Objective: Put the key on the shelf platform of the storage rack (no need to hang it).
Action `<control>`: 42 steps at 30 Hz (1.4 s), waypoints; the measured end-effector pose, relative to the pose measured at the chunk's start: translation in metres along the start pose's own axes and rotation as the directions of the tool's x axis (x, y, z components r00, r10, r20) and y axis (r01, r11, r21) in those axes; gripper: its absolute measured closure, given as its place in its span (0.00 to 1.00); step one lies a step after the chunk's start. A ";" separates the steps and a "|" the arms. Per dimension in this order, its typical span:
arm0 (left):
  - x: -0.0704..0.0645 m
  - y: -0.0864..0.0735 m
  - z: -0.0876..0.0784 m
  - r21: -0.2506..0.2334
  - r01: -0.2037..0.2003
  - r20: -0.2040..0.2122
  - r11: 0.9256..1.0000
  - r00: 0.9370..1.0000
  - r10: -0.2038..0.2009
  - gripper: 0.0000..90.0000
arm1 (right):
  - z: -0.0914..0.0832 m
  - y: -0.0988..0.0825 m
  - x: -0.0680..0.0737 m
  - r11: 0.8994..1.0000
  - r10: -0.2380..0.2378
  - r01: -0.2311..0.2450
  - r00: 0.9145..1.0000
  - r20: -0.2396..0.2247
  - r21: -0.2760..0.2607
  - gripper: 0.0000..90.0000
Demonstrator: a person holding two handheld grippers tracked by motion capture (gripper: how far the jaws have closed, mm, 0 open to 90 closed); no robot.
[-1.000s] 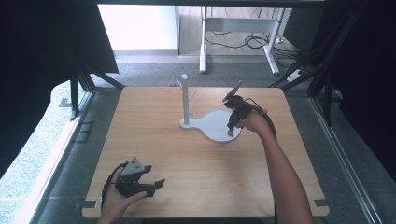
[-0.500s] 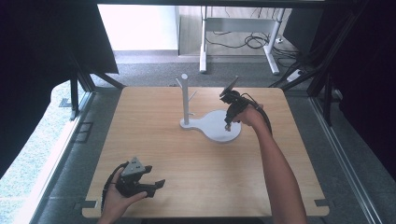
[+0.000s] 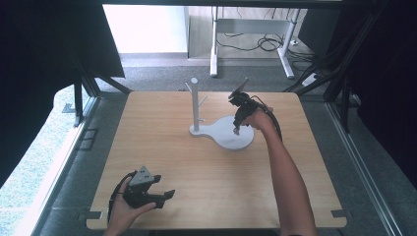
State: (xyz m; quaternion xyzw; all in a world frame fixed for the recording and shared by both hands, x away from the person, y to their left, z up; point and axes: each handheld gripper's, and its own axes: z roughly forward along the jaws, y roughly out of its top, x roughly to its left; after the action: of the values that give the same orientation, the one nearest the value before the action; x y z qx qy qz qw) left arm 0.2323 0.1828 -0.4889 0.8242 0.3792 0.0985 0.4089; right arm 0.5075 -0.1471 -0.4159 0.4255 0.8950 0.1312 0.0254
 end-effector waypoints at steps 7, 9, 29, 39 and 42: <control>0.000 0.000 0.000 -0.001 0.000 0.000 1.000 1.000 0.000 0.28 | 0.013 0.005 -0.002 1.000 0.004 -0.004 1.000 0.008 -0.006 0.99; 0.000 0.000 0.000 0.002 -0.003 0.002 1.000 1.000 0.003 0.28 | 0.015 0.006 -0.003 1.000 0.007 -0.007 1.000 0.007 -0.007 0.99; -0.002 0.000 0.003 0.010 -0.010 0.005 1.000 1.000 0.010 0.28 | 0.030 0.003 -0.002 0.997 0.028 -0.029 1.000 -0.006 -0.078 0.99; -0.002 0.000 0.003 0.010 -0.010 0.005 1.000 1.000 0.010 0.28 | 0.042 0.002 0.000 0.999 0.013 -0.013 1.000 0.005 -0.048 0.98; -0.001 0.000 0.003 0.010 -0.008 0.003 1.000 1.000 0.008 0.28 | 0.051 -0.001 -0.001 0.999 0.024 -0.024 1.000 -0.008 -0.031 0.98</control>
State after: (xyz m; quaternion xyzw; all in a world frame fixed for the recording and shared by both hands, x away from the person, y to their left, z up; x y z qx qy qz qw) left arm 0.2328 0.1802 -0.4909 0.8278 0.3759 0.0972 0.4050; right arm 0.5157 -0.1380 -0.4652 0.4352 0.8878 0.1469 0.0270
